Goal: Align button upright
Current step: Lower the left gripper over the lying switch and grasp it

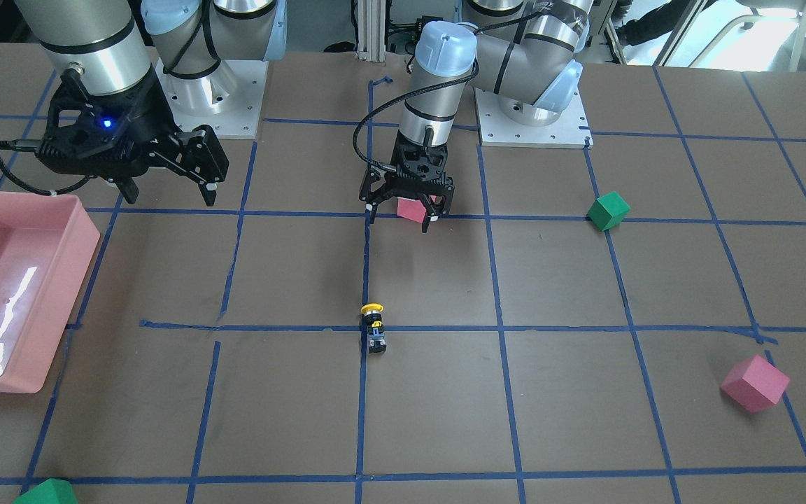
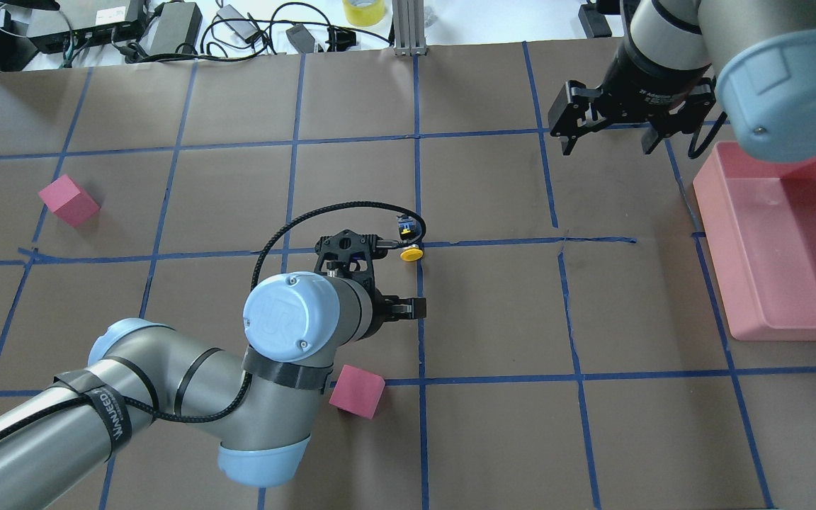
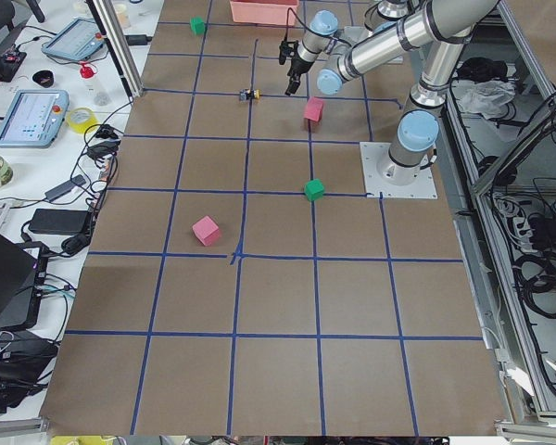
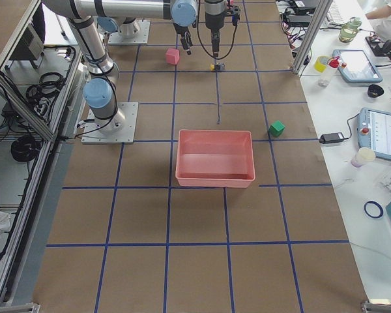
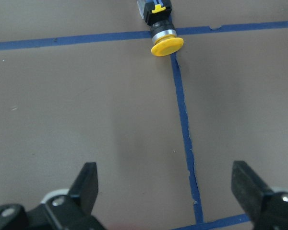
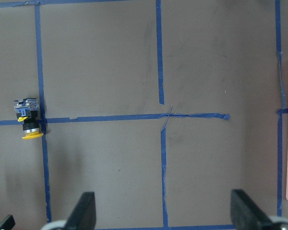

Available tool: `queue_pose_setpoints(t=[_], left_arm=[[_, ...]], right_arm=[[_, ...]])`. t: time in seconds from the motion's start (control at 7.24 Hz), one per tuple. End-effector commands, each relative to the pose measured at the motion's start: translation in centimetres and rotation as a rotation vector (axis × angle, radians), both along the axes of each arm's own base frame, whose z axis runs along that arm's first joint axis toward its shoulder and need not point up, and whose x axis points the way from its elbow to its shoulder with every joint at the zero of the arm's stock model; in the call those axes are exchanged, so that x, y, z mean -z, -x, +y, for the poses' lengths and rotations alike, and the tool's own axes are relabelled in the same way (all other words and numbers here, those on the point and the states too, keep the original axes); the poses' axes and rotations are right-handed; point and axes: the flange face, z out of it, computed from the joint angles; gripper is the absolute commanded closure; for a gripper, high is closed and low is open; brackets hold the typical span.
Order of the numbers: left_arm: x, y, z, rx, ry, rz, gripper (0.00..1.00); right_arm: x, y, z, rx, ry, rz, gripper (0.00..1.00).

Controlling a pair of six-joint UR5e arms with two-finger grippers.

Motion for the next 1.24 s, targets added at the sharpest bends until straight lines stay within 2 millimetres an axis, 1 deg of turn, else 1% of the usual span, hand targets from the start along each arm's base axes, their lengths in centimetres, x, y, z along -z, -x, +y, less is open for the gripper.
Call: queue_pose_setpoints(t=[0.0, 0.14, 0.28, 0.41, 0.55, 0.69, 0.97, 1.1], left_arm=[[0.8, 1.2, -1.2, -0.096, 0.024, -0.013, 0.05], [0.4, 2.6, -2.1, -0.111, 0.040, -0.009, 0.05], [1.2, 3.0, -3.1, -0.125, 0.042, -0.036, 0.05], [2.4, 3.6, -2.9, -0.122, 0.053, -0.095, 0.07], [2.9, 4.7, -2.7, -0.106, 0.069, -0.120, 0.08], [2.7, 5.4, -3.7, -0.104, 0.082, -0.111, 0.08], [3.8, 6.3, -5.3, -0.105, 0.079, -0.114, 0.09], [4.1, 6.9, -6.4, -0.107, 0.086, -0.118, 0.09]], right_arm=[[0.5, -0.1, 0.1, 0.010, -0.007, -0.007, 0.00], [0.0, -0.2, 0.1, 0.036, 0.000, -0.010, 0.00], [-0.1, -0.1, 0.2, 0.036, 0.002, -0.009, 0.00], [-0.3, -0.8, 0.3, 0.024, 0.006, -0.012, 0.00], [-0.4, -0.8, 0.3, 0.023, 0.006, -0.009, 0.00], [-0.4, -0.8, 0.3, 0.023, 0.006, -0.009, 0.00], [-0.1, -0.8, 0.3, 0.023, 0.002, -0.005, 0.00], [-0.1, -0.8, 0.3, 0.023, 0.002, -0.004, 0.00]])
